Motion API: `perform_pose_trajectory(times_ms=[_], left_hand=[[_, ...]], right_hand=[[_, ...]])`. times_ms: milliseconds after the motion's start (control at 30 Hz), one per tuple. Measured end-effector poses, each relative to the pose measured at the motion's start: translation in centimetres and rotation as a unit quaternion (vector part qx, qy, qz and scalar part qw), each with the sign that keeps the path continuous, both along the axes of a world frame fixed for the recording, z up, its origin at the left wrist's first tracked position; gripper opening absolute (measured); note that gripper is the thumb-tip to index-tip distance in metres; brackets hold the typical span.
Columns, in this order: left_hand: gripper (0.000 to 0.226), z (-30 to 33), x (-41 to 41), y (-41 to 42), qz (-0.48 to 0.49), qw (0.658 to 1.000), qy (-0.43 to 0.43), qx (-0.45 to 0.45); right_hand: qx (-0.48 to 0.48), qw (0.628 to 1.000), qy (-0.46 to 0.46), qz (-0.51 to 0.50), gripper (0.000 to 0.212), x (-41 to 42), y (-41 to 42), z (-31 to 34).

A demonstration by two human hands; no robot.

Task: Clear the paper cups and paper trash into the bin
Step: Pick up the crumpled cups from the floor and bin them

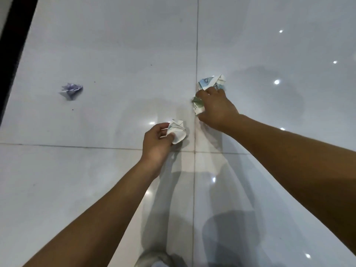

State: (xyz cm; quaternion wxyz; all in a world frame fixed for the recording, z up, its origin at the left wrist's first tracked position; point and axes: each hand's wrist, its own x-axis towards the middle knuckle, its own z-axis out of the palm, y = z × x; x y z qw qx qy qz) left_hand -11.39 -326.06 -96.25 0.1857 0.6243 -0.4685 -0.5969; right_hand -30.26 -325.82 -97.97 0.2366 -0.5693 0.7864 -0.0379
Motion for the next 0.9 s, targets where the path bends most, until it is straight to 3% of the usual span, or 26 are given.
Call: perform_pose_trajectory(times_ms=[167,667,900], left_hand=[[0.026,-0.5,1.7,-0.4,-0.004,1.000,-0.014,-0.001],[0.025,-1.2,0.4,0.4,-0.016,0.999,-0.041,0.026],[0.024,1.8,0.1,0.0,-0.020,0.997,-0.074,0.018]], right_hand=[[0.035,0.997,0.061,0.038,0.057,1.3,-2.2,-1.3],[0.048,0.995,0.061,0.066,0.057,1.6,-0.3,-1.8],[0.025,0.990,0.075,0.118,0.056,2.4,3.8,1.6]])
